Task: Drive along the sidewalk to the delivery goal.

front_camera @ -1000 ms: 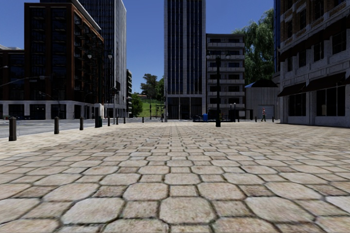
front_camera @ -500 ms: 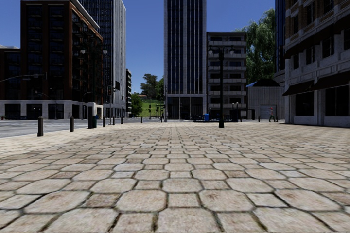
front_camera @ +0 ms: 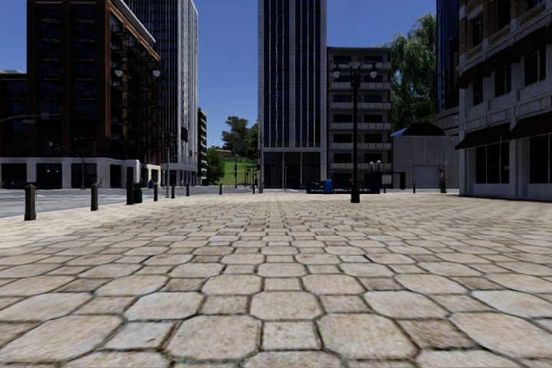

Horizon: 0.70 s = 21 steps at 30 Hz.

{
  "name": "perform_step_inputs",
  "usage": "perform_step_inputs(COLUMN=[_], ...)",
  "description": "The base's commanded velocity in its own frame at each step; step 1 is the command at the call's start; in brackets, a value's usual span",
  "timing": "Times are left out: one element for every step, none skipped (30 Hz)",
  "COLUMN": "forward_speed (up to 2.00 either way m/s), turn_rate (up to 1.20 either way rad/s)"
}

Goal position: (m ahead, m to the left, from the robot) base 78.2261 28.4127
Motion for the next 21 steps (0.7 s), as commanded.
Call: perform_step_inputs(forward_speed=[2.00, 2.00, 2.00, 2.00, 2.00, 2.00, 2.00, 2.00, 2.00, 2.00, 2.00, 2.00, 2.00, 2.00, 2.00, 2.00, 2.00, 2.00, 2.00, 2.00, 2.00], turn_rate=[0.00, 0.00, 0.00, 0.00, 0.00, 0.00, 0.00, 0.00, 0.00, 0.00, 0.00, 0.00, 0.00, 0.00, 0.00, 0.00, 0.00, 0.00, 0.00, 0.00, 0.00])
